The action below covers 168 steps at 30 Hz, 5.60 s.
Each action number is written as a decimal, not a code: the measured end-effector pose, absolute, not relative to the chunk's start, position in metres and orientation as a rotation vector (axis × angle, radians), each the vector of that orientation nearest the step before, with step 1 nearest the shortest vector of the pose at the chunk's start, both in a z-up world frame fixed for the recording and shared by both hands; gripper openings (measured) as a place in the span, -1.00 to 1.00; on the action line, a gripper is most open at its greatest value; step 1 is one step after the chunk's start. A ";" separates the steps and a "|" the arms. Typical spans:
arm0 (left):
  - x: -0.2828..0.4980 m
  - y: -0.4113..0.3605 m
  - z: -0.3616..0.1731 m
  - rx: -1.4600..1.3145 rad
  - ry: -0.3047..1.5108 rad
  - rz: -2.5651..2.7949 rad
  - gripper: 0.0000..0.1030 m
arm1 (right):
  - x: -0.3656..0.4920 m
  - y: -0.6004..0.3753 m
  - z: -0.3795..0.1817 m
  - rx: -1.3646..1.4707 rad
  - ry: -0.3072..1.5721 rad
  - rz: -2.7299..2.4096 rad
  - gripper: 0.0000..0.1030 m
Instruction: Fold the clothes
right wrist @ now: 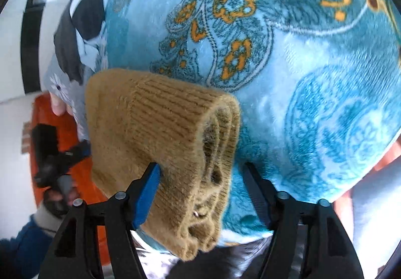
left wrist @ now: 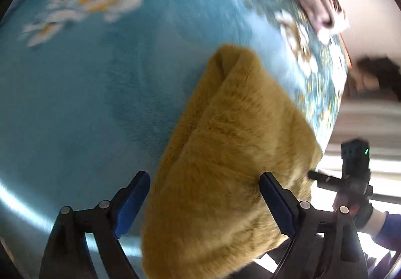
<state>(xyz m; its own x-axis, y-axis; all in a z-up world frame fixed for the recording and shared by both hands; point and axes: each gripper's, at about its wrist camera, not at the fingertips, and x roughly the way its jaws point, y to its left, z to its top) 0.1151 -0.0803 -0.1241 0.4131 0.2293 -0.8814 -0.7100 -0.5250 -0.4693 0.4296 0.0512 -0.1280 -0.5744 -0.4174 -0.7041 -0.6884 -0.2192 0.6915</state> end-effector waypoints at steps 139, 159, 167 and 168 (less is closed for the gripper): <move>0.248 0.415 0.034 -1.470 0.531 1.519 0.68 | 0.417 0.517 0.054 -1.417 0.894 2.034 0.75; 0.248 0.418 0.053 -1.398 0.550 1.630 1.00 | 0.416 0.510 0.059 -1.378 0.758 2.049 1.00; 0.259 0.417 0.041 -1.315 0.657 1.684 1.00 | 0.414 0.504 0.057 -1.380 0.609 2.069 1.00; 0.260 0.417 0.038 -1.309 0.672 1.686 1.00 | 0.414 0.503 0.056 -1.382 0.596 2.068 1.00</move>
<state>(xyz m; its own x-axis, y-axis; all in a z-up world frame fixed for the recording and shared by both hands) 0.2600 0.4171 0.0381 -0.0643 0.3079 -0.9492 -0.8763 -0.4725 -0.0939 0.4144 0.5031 0.0563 -0.2988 0.2151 -0.9298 -0.6768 -0.7346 0.0475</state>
